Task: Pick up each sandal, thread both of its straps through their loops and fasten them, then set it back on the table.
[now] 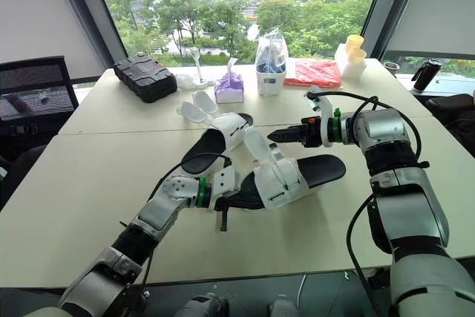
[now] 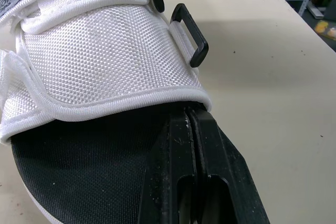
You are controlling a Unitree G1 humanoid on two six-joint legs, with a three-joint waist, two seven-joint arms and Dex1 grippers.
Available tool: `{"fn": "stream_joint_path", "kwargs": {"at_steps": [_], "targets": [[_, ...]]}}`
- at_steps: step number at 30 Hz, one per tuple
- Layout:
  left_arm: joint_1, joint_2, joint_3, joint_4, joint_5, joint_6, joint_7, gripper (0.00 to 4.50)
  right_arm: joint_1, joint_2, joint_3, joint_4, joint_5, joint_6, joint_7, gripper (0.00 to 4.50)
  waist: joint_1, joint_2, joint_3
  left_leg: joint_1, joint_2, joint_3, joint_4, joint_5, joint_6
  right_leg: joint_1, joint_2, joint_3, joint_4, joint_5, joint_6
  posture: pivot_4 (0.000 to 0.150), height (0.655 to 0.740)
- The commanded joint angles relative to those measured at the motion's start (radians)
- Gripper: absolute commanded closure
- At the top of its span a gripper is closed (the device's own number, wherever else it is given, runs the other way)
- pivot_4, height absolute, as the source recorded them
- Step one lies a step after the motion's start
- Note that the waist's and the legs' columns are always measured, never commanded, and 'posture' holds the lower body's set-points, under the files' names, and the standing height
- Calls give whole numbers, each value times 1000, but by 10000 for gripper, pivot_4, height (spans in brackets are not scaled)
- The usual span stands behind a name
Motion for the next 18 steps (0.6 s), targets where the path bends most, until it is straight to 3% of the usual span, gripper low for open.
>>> {"fn": "stream_joint_path", "kwargs": {"at_steps": [1, 8, 18], "targets": [[22, 8, -35, 18, 22, 23, -10, 45000, -71, 27, 17, 111, -82, -89, -13, 6241, -2, 0, 0, 0, 0, 0, 0, 0, 0, 0, 0, 0, 0, 0, 0, 1500, 7400], [23, 10, -34, 16, 23, 24, -8, 45000, -91, 81, 63, 264, -235, -309, -27, 6241, -3, 0, 0, 0, 0, 0, 0, 1, -1, 0, 1, 0, 1, 0, 0, 1500, 7400], [31, 15, -34, 4, 21, 29, -3, 45000, -55, 97, 111, 282, -388, -517, -22, 6241, -11, 1, 0, 0, -1, 0, 0, 1, -2, -1, 1, 0, 3, 0, 0, 1500, 7400]]}}
